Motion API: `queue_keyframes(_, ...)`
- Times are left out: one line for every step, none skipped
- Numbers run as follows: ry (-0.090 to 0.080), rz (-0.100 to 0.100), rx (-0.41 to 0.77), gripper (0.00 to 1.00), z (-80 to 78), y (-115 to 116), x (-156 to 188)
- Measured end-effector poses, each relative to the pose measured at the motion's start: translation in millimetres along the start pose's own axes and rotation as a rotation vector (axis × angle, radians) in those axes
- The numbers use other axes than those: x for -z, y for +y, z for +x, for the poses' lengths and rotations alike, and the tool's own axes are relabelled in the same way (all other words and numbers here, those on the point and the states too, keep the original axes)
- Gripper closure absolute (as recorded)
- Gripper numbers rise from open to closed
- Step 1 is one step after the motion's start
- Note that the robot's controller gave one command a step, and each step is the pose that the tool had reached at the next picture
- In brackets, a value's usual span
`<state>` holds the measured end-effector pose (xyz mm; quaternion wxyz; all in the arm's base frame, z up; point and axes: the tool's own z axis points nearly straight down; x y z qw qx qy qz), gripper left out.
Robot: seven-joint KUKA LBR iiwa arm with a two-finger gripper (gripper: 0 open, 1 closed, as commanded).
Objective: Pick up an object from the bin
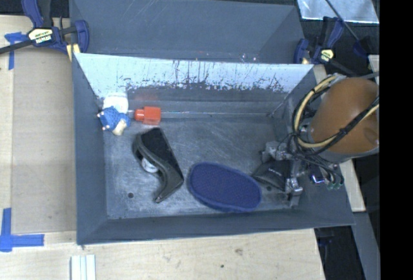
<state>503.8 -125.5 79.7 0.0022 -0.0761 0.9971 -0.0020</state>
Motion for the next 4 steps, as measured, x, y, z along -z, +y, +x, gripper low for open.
queue_keyframes(-0.001, -0.003, -0.049, 0.00, -22.6, -17.9, -9.8)
queue_keyframes(-0.002, -0.003, -0.051, 1.00, -22.5, -17.7, -9.2)
queue_keyframes(-0.008, 0.001, -0.027, 1.00, -30.4, -26.5, 106.2)
queue_keyframes(-0.007, 0.000, -0.033, 1.00, -19.0, -17.0, 174.0)
